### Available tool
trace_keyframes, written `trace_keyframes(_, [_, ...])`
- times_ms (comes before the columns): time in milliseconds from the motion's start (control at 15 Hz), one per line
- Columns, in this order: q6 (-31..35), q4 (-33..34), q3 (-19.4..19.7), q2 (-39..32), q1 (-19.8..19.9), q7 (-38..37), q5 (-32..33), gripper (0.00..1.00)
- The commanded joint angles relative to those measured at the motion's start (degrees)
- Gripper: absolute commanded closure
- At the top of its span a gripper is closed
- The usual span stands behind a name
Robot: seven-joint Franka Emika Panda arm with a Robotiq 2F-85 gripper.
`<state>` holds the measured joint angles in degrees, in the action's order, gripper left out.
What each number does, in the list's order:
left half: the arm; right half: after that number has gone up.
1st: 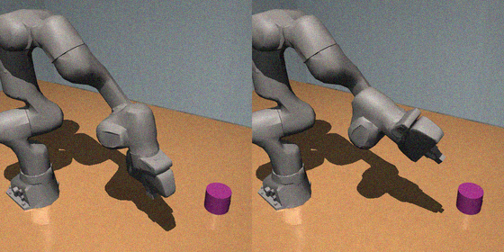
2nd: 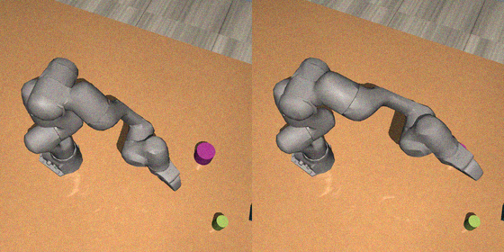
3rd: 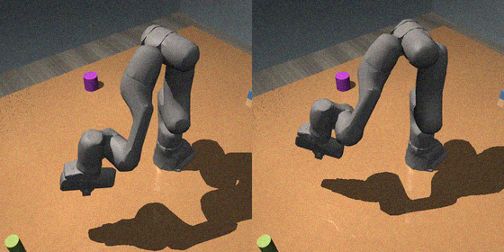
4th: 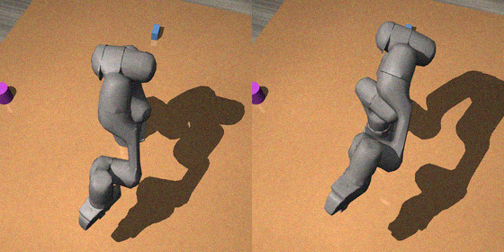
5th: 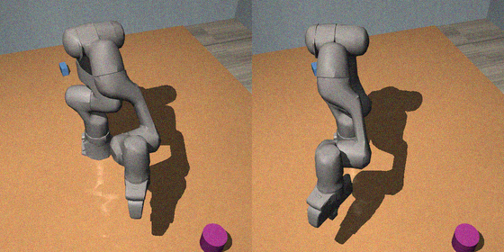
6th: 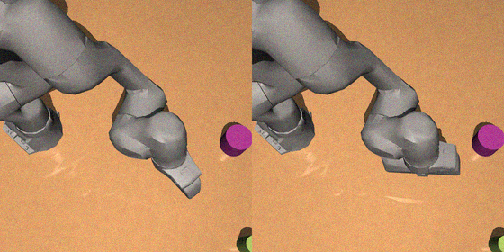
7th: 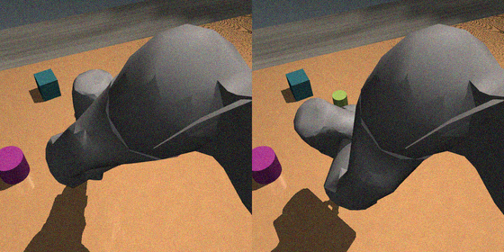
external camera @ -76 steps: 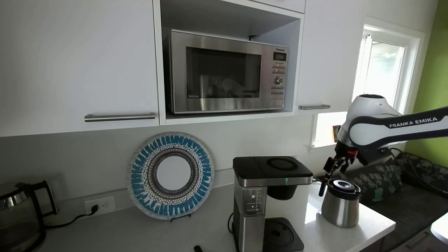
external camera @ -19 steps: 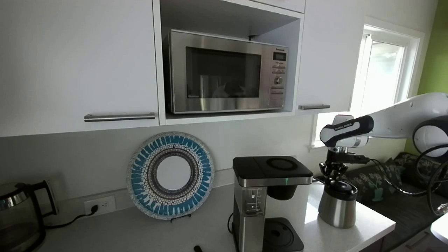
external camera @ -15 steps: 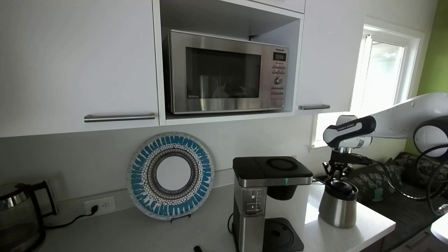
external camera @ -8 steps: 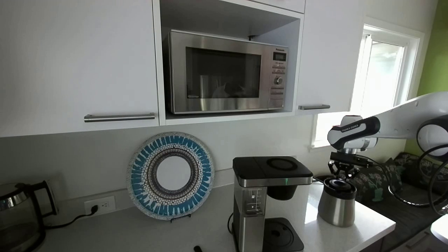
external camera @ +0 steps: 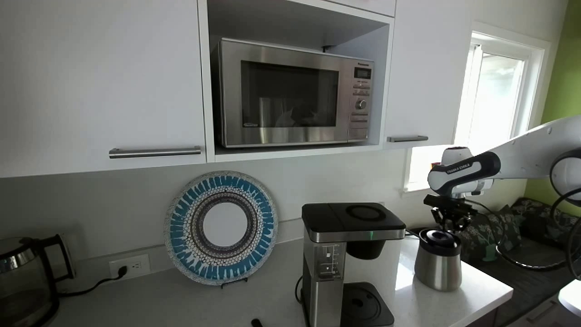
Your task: Turn the coffee jar ninety degrees clockwise on the kitchen counter
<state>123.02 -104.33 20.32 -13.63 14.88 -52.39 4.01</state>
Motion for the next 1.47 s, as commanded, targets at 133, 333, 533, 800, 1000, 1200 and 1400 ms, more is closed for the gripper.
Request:
trace_keyframes(133, [0.3,-3.0,0.0,1.8,0.0,-5.8,-0.2,0.92])
trace_keyframes(333, [1.1,-3.8,0.0,2.1,0.3,-6.3,-0.5,0.92])
trace_keyframes(533, [2.4,-4.4,0.0,2.8,0.4,-5.6,-0.6,0.4])
trace_keyframes(800, [3.0,-4.9,-0.1,4.9,0.5,-4.3,0.2,0.12])
trace_keyframes(1000, [2.4,-6.2,-0.6,8.1,0.9,6.3,1.7,0.0])
trace_keyframes(1200, [0.6,-7.5,-0.6,11.4,1.0,15.8,3.0,0.0])
trace_keyframes(1400, [0.3,-10.5,-1.0,15.4,1.0,24.6,4.5,0.0])
